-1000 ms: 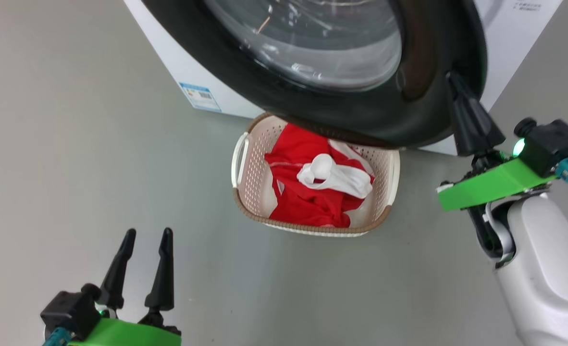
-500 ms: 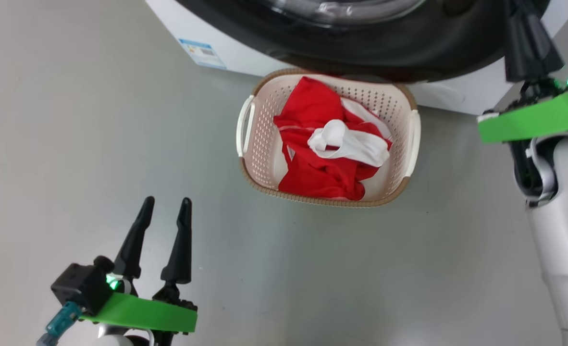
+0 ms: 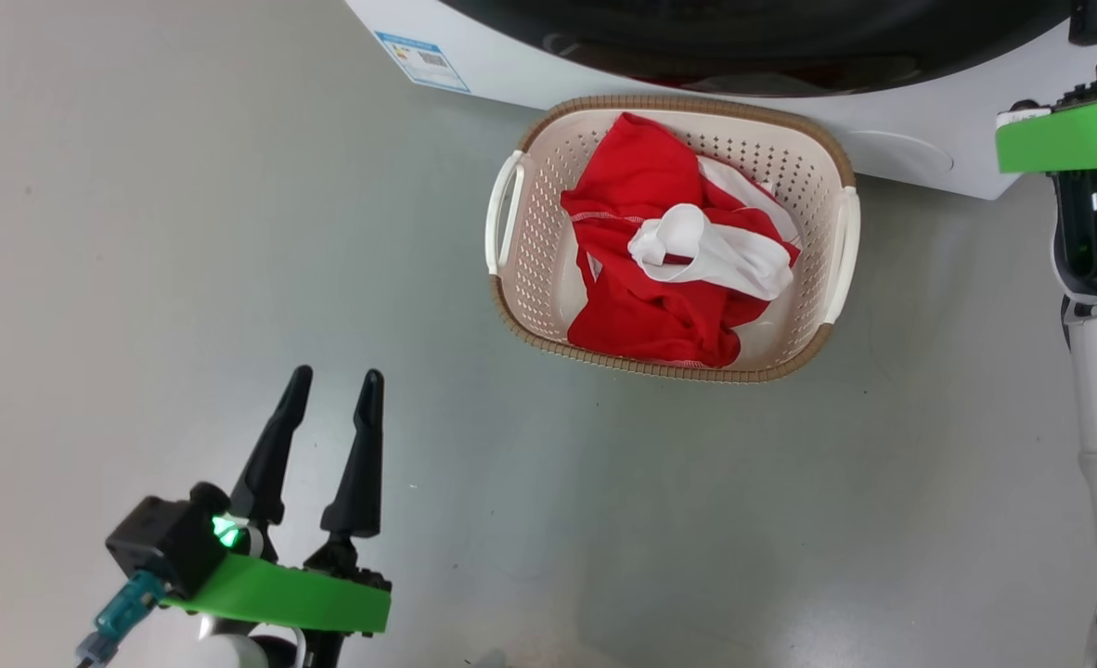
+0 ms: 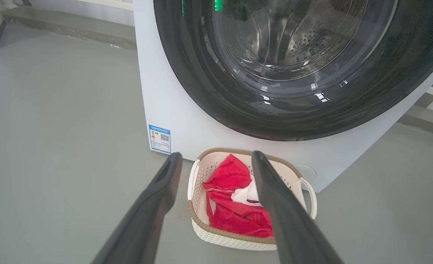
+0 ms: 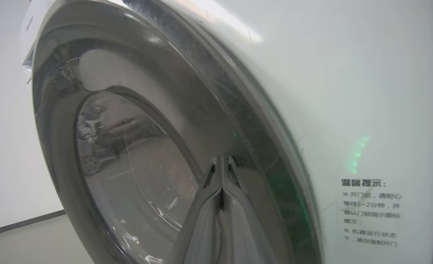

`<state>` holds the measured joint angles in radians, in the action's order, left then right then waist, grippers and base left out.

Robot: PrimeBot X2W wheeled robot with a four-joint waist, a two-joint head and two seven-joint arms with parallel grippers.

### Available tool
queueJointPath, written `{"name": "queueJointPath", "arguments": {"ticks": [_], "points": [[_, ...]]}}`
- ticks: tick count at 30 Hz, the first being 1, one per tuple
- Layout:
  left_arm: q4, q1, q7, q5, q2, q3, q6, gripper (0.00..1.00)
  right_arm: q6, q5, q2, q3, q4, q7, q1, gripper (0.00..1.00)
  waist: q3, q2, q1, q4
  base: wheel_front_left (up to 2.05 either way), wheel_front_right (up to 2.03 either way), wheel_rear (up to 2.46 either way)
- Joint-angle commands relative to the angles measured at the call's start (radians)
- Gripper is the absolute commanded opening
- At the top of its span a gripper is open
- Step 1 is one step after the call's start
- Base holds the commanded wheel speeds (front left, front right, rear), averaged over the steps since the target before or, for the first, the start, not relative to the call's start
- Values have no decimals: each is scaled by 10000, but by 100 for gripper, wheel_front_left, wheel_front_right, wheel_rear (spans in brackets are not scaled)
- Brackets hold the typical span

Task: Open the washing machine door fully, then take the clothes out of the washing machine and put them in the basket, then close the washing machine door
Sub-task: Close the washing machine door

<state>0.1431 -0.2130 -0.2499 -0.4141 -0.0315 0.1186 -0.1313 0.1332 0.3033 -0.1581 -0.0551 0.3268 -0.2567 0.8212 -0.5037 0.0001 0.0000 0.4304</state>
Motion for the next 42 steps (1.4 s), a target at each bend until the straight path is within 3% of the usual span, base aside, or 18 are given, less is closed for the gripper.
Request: {"name": "queueJointPath", "arguments": {"ticks": [1, 6, 13, 14, 16, 17, 32, 42], "points": [[-241, -187, -118, -139, -187, -329, 6, 100, -25, -36, 123, -81, -300, -51, 393, 0, -57, -1, 0, 33, 0, 0, 0], [-199, -245, -118, -177, -187, -344, 6, 100, -25, -159, 229, -92, -347, -51, 441, 0, -63, -1, 0, 5, 0, 0, 0], [-81, -131, -118, -67, -187, -462, 6, 100, -25, -157, 176, 761, -188, -51, -503, 0, 409, -1, 0, -165, 0, 0, 0], [-55, -107, -118, -36, -187, -489, 6, 100, -25, -160, 150, 906, -167, -51, -686, 18, 498, -1, 0, -198, 0, 0, 0], [-13, -55, -118, 33, -187, -551, 6, 100, -25, -69, 184, 1022, -195, -51, -1056, 64, 674, -1, 0, -276, 0, 0, 0], [4, -30, -118, 83, -187, -595, 6, 100, -25, -45, 192, 1129, -195, -51, -1260, 99, 760, -1, 0, -326, 0, 0, 0], [4, 290, -118, 538, -190, -1162, 6, 100, -25, 227, 550, 1519, -343, -51, -3816, 100, 1932, -1, 0, -1250, 0, 0, 0], [-204, 526, -118, 384, -625, -1081, 6, 100, -25, 227, 630, 1222, -699, -51, -5198, 100, 2493, -1, 0, -1876, 0, 0, 0]]}}
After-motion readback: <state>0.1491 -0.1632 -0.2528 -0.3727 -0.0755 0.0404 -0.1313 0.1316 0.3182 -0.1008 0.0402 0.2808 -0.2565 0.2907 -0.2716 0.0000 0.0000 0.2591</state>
